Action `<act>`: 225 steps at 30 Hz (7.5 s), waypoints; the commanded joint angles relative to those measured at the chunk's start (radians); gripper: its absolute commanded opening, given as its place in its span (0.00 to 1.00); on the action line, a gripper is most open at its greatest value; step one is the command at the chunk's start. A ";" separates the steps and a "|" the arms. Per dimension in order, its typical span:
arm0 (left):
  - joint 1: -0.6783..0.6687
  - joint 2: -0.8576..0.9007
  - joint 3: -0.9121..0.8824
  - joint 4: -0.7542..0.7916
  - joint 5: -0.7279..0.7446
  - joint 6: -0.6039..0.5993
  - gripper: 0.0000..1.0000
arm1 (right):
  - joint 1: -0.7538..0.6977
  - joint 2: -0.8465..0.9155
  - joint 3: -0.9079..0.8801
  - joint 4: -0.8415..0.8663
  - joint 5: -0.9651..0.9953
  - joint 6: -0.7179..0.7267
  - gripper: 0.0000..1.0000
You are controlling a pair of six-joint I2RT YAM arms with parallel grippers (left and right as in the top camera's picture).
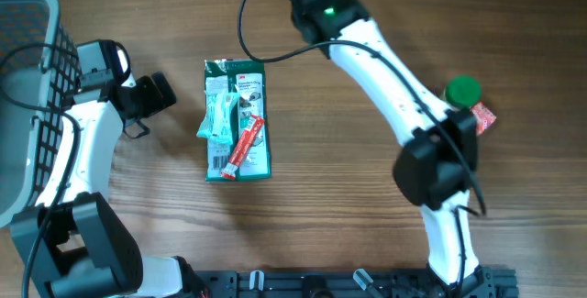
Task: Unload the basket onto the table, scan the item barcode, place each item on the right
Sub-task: 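Lift the Vim bottle and present it to the scanner, then place the Vim bottle upright near the tin on the right, then move the right gripper over to the green glove pack, then grasp the red bar on the glove pack with the right gripper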
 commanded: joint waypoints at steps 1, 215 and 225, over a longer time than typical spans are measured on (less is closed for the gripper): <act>0.004 0.003 -0.001 0.000 0.008 0.012 1.00 | 0.005 0.079 0.018 0.097 0.169 -0.119 0.11; 0.004 0.003 -0.001 0.000 0.008 0.012 1.00 | 0.416 -0.103 -0.649 -0.084 -0.856 1.725 0.04; 0.004 0.003 -0.001 0.000 0.008 0.012 1.00 | 0.155 -0.230 -0.649 -0.357 -1.266 0.539 0.04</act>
